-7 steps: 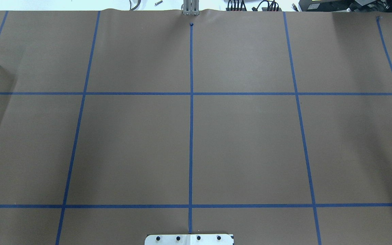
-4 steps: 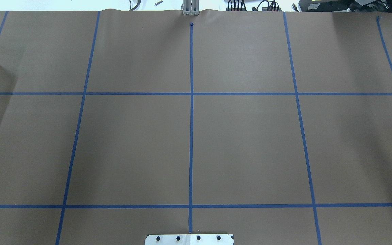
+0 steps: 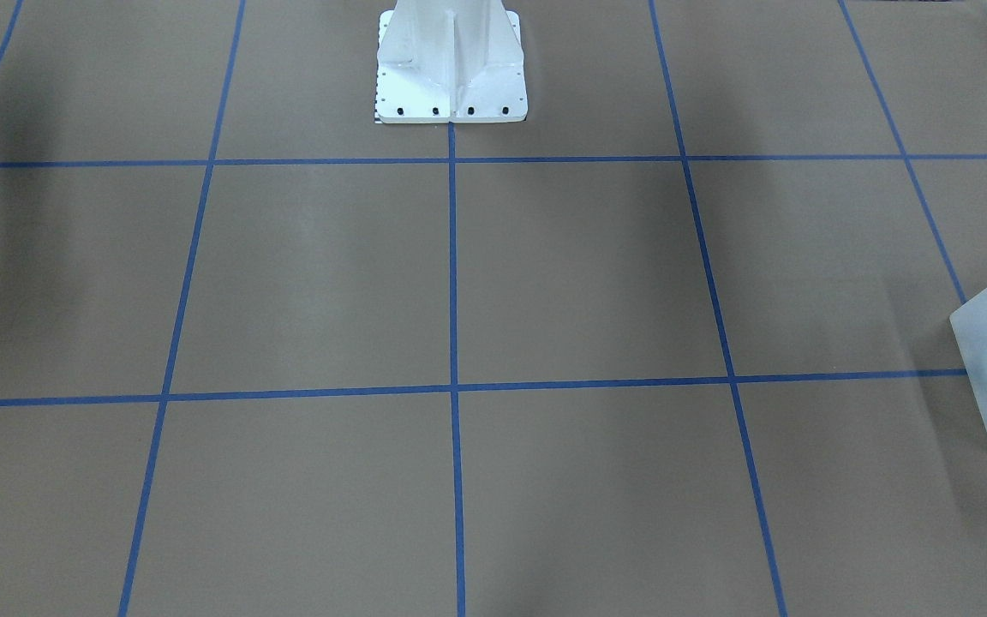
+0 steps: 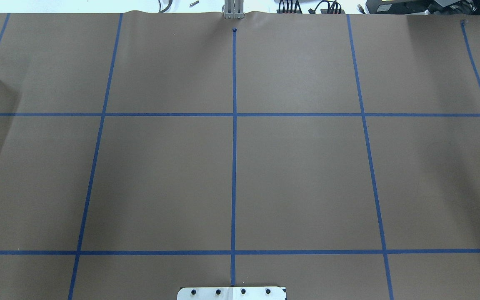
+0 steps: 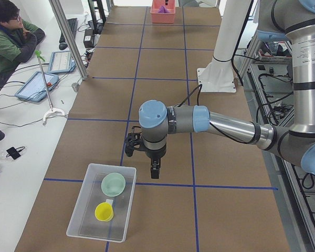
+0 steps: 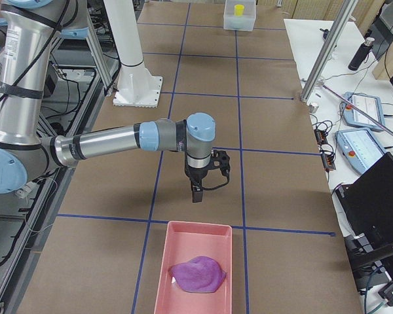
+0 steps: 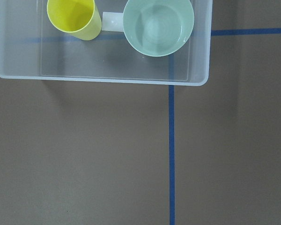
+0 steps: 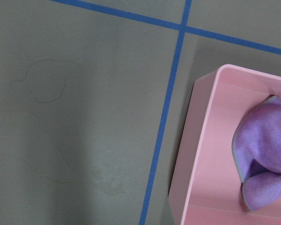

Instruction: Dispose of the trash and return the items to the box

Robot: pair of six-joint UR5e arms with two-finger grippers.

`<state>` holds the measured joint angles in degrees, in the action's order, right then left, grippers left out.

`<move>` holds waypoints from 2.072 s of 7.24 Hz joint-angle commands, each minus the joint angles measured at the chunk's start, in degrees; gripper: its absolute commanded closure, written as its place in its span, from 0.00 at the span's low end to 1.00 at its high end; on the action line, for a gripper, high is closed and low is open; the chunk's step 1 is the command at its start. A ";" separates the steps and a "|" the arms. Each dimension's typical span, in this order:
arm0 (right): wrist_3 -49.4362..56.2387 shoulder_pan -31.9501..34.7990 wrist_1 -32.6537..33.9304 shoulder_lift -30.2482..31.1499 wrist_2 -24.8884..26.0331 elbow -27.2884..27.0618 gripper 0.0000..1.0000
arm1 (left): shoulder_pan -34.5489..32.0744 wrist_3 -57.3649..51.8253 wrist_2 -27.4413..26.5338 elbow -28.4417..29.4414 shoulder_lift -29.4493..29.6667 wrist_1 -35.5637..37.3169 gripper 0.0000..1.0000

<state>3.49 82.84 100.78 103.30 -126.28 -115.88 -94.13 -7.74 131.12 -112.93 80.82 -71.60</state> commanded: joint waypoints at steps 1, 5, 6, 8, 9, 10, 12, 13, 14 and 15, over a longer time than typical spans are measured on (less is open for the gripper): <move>-0.07 0.13 0.03 -0.03 1.83 0.65 0.00 | -0.09 0.00 0.19 0.26 -0.13 0.05 0.01; -0.15 0.22 0.03 -0.20 1.56 -0.91 0.00 | 0.09 0.00 -0.16 0.87 0.04 -0.04 0.01; -0.15 0.22 0.21 -0.03 1.65 -1.01 0.00 | 0.17 0.18 -0.25 2.09 0.74 -0.12 0.01; -0.15 0.22 0.12 -0.20 1.22 -1.01 0.00 | 0.17 0.00 -0.34 1.75 1.09 -0.47 0.01; -0.15 0.22 0.12 -0.20 1.04 -1.10 0.00 | 0.17 0.00 -0.34 1.84 1.18 -0.56 0.01; -0.15 0.22 0.12 -0.29 1.30 -1.10 0.00 | 0.17 0.09 -0.34 1.84 1.10 -0.48 0.01; -0.15 0.39 0.03 -0.38 1.30 -1.19 0.00 | 0.17 0.09 -0.34 1.93 1.10 -0.47 0.01; -0.15 0.57 0.03 -0.38 1.30 -1.19 0.00 | 0.17 0.09 -0.34 1.84 1.10 -0.56 0.01; -0.15 0.65 0.03 -0.46 1.21 -1.10 0.00 | 0.17 0.09 -0.34 1.84 1.10 -0.48 0.01; -0.15 0.74 0.03 -0.46 1.30 -1.19 0.00 | 0.17 0.09 -0.34 1.84 1.01 -0.47 0.01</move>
